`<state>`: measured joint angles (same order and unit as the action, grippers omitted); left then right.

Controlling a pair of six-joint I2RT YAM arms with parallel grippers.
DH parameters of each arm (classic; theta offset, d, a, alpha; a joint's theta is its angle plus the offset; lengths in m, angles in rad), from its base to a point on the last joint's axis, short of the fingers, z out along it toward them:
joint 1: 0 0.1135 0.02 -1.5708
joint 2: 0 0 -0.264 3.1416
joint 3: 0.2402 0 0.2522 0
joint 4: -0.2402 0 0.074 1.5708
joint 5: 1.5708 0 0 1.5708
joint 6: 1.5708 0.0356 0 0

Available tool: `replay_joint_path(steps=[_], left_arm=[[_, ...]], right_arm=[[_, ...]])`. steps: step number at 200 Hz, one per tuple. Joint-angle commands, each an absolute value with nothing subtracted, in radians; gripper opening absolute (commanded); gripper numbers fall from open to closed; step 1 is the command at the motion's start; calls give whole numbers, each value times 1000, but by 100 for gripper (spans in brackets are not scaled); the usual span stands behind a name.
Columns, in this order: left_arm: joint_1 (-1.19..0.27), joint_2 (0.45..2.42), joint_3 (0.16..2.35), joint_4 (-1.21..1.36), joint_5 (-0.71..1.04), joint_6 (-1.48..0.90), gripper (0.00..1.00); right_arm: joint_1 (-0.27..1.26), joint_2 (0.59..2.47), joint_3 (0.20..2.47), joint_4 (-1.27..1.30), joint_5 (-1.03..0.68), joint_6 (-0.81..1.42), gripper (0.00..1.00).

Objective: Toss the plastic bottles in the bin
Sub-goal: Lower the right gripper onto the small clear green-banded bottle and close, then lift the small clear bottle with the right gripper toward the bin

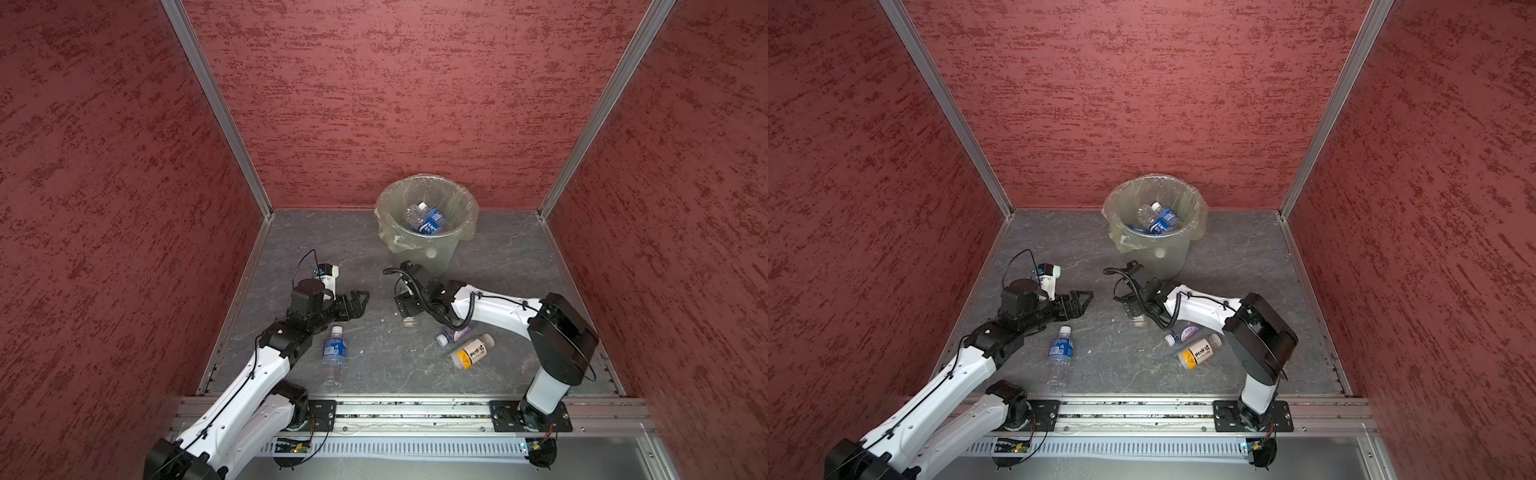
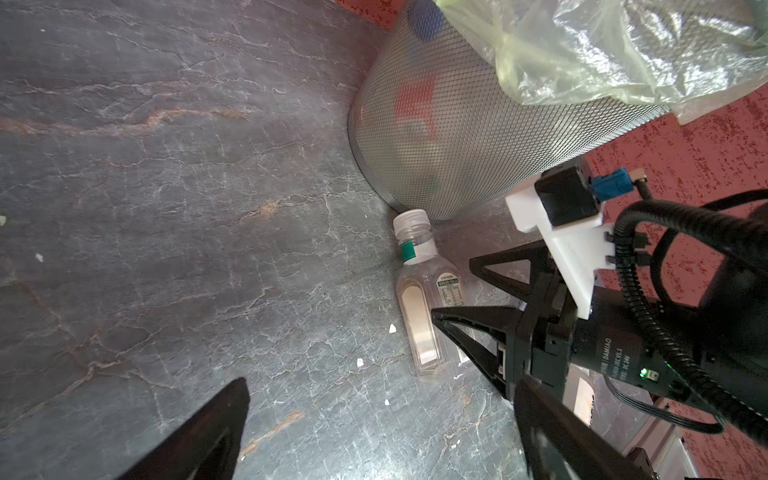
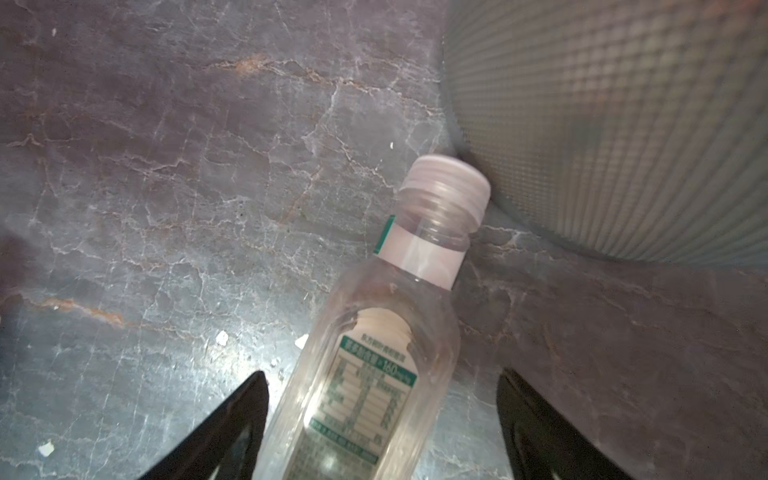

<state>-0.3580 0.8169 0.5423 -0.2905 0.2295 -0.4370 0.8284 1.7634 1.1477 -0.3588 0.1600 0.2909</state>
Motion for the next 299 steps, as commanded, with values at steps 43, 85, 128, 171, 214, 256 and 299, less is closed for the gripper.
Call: replay_joint_path(steps=[43, 85, 128, 171, 214, 256, 299], left_arm=[[-339, 810, 514, -292, 236, -431, 99], [-318, 801, 509, -305, 248, -422, 99], [-300, 781, 495, -308, 250, -425, 100], [-295, 782, 494, -319, 259, -426, 99], [-294, 757, 491, -337, 256, -428, 99], [-292, 753, 491, -344, 260, -430, 99], [-293, 741, 491, -362, 263, -431, 99]], right_arm=[[834, 1845, 1259, -450, 228, 313, 79], [851, 1871, 1270, -477, 212, 304, 73], [862, 1875, 1254, -472, 187, 291, 65], [868, 1901, 1268, -502, 188, 270, 70], [872, 1889, 1252, -500, 198, 271, 67], [877, 1819, 1233, -485, 222, 275, 56], [903, 1715, 1187, -452, 255, 275, 54]])
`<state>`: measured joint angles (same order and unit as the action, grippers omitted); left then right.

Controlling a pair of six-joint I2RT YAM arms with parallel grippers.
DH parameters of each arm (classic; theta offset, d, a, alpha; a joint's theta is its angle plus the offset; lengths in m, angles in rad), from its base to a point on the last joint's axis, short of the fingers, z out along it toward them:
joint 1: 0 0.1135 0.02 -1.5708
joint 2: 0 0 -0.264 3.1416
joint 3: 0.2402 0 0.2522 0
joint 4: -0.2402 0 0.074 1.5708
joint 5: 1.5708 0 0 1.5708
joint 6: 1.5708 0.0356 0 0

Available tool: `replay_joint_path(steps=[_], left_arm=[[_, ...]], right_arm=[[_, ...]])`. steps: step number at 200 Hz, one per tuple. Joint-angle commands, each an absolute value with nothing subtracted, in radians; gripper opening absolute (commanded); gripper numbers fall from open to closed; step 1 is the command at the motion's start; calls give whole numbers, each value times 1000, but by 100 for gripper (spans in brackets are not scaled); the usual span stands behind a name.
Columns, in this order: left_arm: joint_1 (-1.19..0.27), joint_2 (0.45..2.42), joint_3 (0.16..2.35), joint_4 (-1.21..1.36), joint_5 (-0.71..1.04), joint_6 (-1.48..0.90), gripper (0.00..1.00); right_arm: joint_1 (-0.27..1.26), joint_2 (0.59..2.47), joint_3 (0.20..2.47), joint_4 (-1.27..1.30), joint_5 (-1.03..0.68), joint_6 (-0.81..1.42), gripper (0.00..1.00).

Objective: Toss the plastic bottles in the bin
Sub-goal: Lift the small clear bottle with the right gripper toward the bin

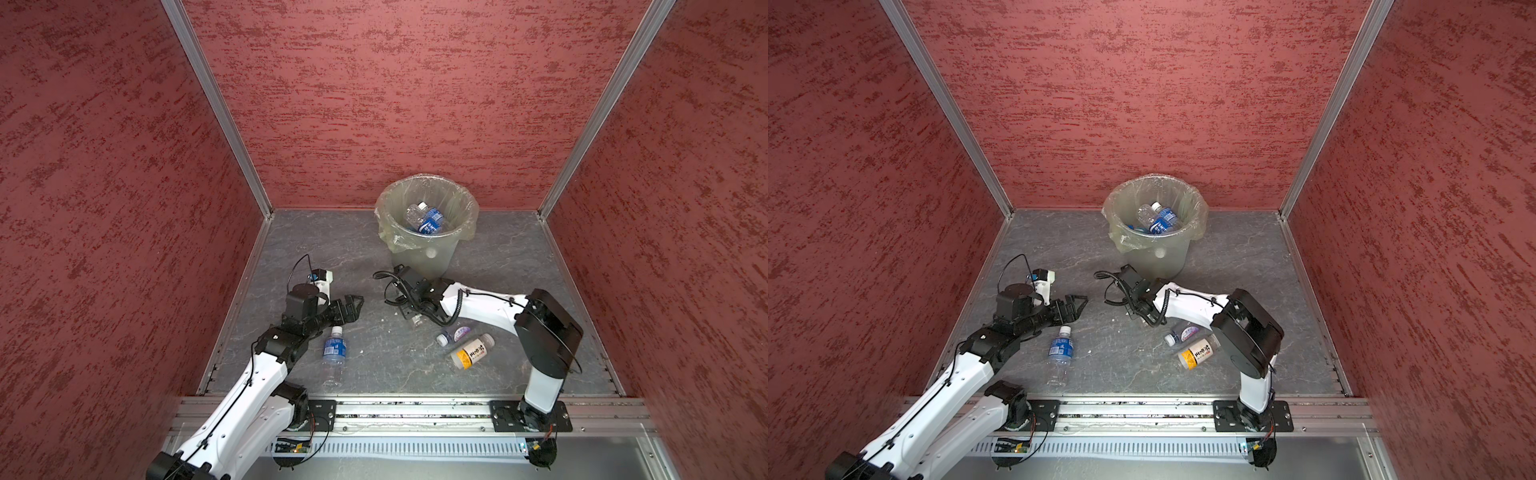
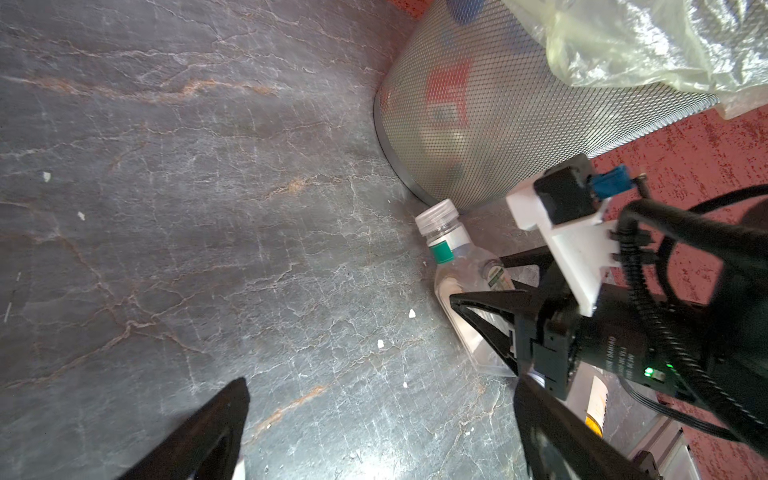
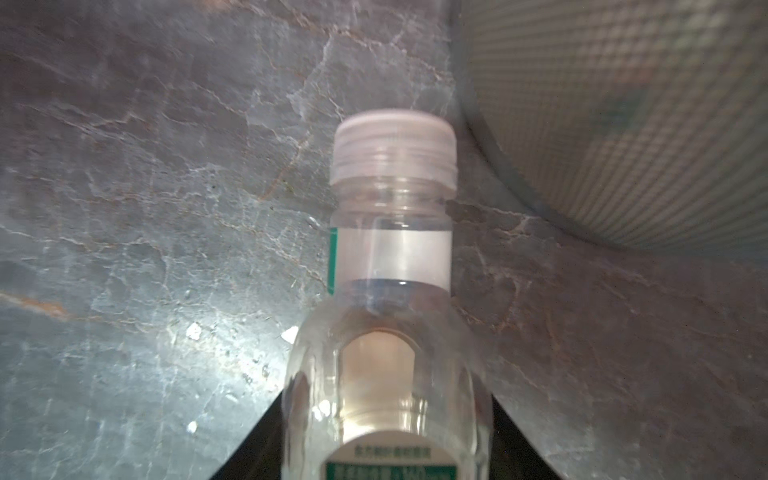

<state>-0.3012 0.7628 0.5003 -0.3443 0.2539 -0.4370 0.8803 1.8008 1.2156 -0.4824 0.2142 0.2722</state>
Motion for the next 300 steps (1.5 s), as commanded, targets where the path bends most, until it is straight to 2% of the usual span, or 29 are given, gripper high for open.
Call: replay_joint_path(steps=[1, 65, 136, 204, 261, 300], left_arm=[[-293, 740, 491, -363, 262, -431, 99], [-295, 694, 500, -426, 253, -427, 100], [-316, 692, 500, -442, 249, -436, 99], [-408, 731, 531, -426, 202, -435, 99], [-499, 790, 562, -400, 153, -425, 99], [-533, 830, 581, -377, 144, -417, 99]], right_arm=[[904, 1710, 1185, -450, 256, 275, 54], [965, 1459, 1024, -337, 352, 305, 54], [1050, 1072, 842, -257, 517, 310, 54], [1071, 784, 703, -159, 629, 251, 56], [1071, 634, 655, -114, 686, 191, 56], [1071, 646, 693, -81, 714, 144, 56]])
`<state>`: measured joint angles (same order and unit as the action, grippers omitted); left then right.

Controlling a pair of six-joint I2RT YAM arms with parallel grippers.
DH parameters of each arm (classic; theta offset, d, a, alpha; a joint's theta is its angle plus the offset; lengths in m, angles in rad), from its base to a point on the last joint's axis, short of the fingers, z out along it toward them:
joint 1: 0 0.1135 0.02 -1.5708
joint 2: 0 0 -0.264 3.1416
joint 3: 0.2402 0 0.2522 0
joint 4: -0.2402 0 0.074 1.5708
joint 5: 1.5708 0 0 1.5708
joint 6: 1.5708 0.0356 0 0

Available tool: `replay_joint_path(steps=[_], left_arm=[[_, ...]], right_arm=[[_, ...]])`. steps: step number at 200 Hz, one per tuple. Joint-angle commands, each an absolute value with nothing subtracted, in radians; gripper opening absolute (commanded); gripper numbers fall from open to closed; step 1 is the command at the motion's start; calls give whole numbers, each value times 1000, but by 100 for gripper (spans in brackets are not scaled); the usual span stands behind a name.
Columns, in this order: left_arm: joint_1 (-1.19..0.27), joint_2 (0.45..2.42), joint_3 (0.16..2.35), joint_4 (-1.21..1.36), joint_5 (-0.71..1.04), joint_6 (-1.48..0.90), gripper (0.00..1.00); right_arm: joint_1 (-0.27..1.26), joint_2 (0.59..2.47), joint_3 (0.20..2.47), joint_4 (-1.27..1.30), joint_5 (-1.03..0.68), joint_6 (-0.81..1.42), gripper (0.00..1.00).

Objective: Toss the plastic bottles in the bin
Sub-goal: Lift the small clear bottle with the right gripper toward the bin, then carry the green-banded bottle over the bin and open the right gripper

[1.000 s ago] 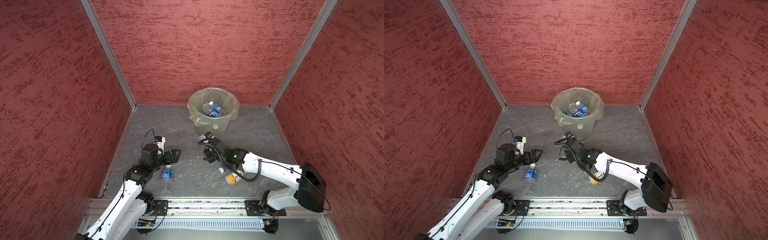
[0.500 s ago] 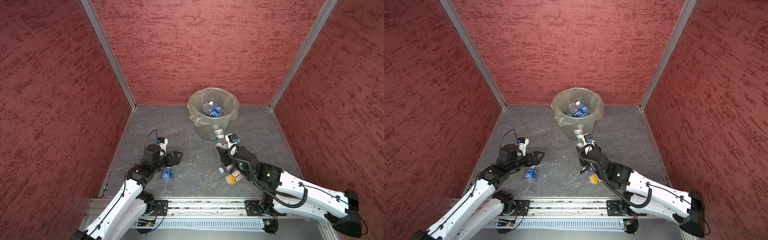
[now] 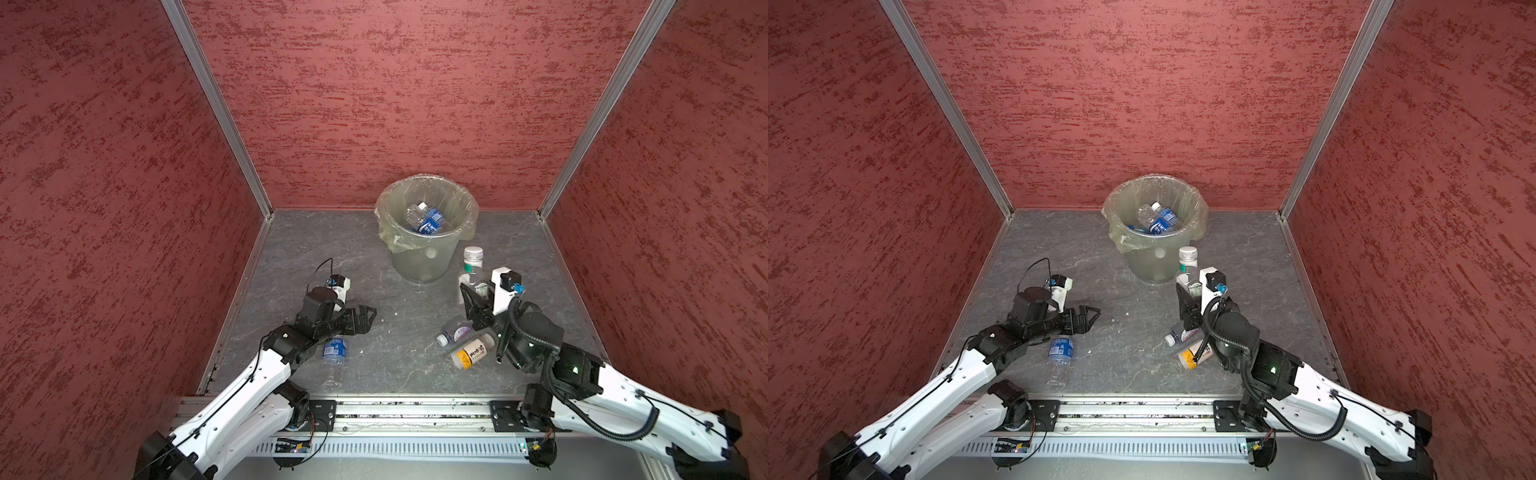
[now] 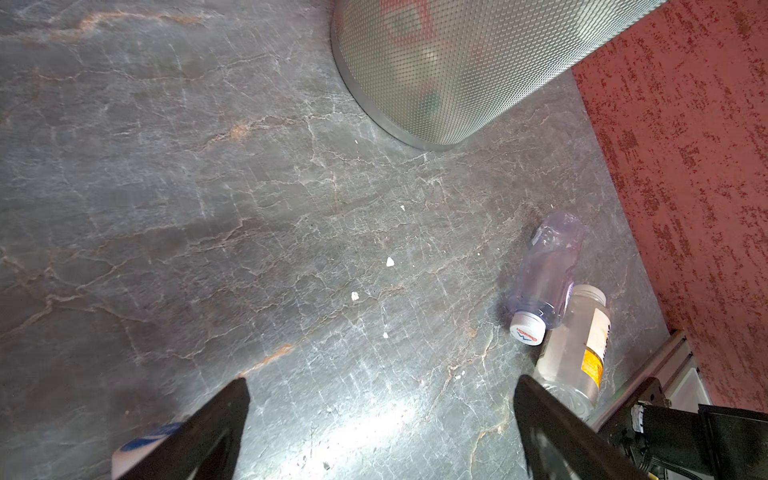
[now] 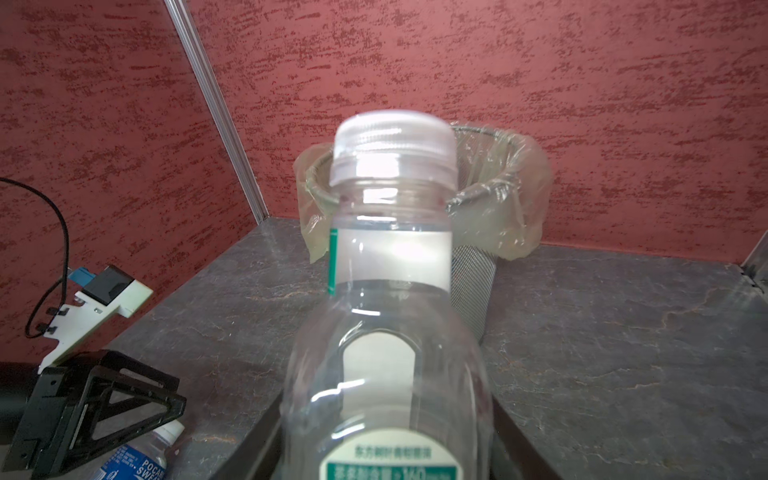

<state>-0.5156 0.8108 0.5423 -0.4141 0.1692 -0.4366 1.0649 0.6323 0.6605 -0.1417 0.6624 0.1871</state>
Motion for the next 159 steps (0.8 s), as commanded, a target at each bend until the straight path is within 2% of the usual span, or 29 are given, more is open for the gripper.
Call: replay_joint_path(steps=[1, 57, 79, 93, 98, 108, 123, 137, 159], left_arm=[[-534, 832, 581, -376, 143, -417, 99], [-560, 846, 582, -364, 137, -402, 100], [-563, 834, 568, -362, 138, -405, 99], [-564, 824, 555, -358, 138, -412, 99], [-563, 820, 551, -356, 139, -415, 99], [-565, 814, 545, -355, 142, -420, 99], [-570, 799, 545, -372, 140, -426, 99], [-576, 771, 542, -399, 129, -426, 99], [-577, 721, 526, -428, 119, -435, 99]], right_arm=[[1071, 647, 694, -80, 716, 142, 56], [1063, 825, 879, 87, 791, -37, 58], [1000, 994, 1032, 156, 726, -102, 59], [906, 1131, 1160, 163, 638, -91, 61], [856, 1181, 1213, 150, 598, -70, 63], [751, 1286, 1330, 99, 496, -12, 78], [641, 1428, 1483, 28, 438, 35, 98], [575, 1535, 1612, -60, 392, 84, 99], [555, 1542, 1640, -64, 348, 110, 99]])
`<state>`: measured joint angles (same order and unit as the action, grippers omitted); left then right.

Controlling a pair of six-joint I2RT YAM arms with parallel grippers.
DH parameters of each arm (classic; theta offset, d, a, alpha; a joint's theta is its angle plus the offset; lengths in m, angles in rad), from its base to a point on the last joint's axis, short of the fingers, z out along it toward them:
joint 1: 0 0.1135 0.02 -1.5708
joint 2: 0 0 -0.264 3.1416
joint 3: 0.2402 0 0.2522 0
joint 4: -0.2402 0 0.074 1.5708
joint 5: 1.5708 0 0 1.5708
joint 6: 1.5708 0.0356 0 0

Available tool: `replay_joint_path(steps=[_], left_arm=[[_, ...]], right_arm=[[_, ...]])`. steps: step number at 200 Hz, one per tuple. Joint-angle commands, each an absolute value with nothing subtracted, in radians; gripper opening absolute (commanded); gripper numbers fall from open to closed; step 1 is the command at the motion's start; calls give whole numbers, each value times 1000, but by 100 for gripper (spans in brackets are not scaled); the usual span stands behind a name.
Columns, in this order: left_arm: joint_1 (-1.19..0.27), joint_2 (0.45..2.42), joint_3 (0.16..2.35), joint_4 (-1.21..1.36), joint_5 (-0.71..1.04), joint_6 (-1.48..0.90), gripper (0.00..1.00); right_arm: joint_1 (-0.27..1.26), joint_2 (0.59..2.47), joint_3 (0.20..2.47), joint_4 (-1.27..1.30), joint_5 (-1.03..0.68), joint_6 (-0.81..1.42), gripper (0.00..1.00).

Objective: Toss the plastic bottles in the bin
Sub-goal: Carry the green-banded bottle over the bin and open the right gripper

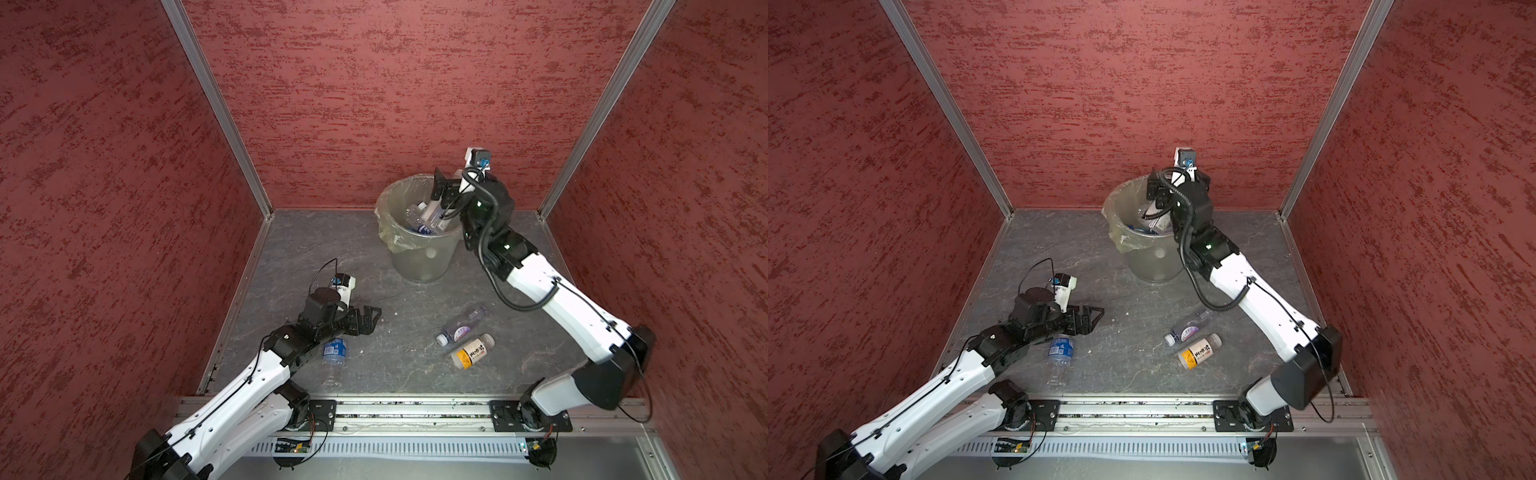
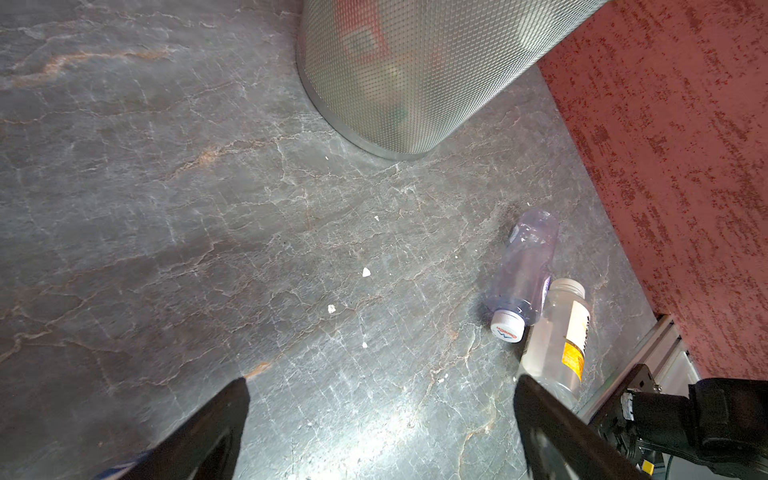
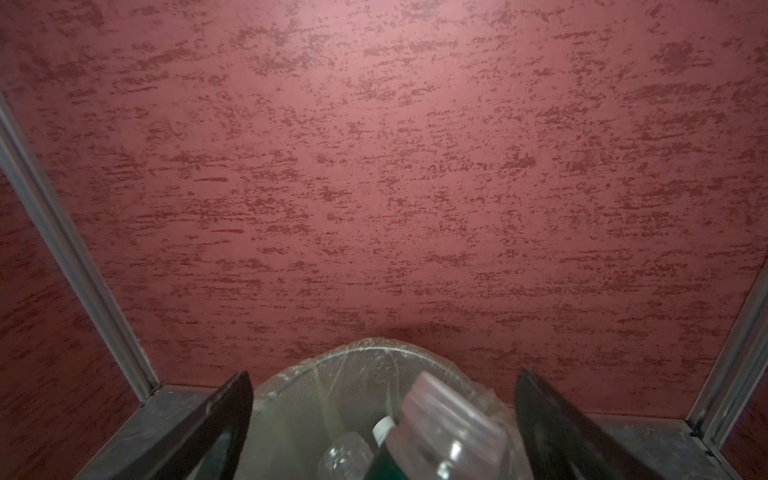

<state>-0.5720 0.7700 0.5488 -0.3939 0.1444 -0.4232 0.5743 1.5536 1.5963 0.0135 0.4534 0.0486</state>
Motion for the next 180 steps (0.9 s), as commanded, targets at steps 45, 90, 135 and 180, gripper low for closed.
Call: replay_joint_path(steps=[45, 90, 135, 180], left_arm=[[-581, 676, 505, -458, 115, -451, 99], [-590, 689, 531, -492, 89, -450, 99], [-608, 704, 563, -561, -11, -493, 100], [-654, 716, 604, -666, -112, -544, 99]], right_arm=[[555, 1459, 1586, -80, 327, 120, 99], [557, 1351, 1536, -116, 290, 146, 99], [557, 1264, 1389, -170, 262, 189, 99], [558, 1199, 1231, -224, 246, 240, 99]])
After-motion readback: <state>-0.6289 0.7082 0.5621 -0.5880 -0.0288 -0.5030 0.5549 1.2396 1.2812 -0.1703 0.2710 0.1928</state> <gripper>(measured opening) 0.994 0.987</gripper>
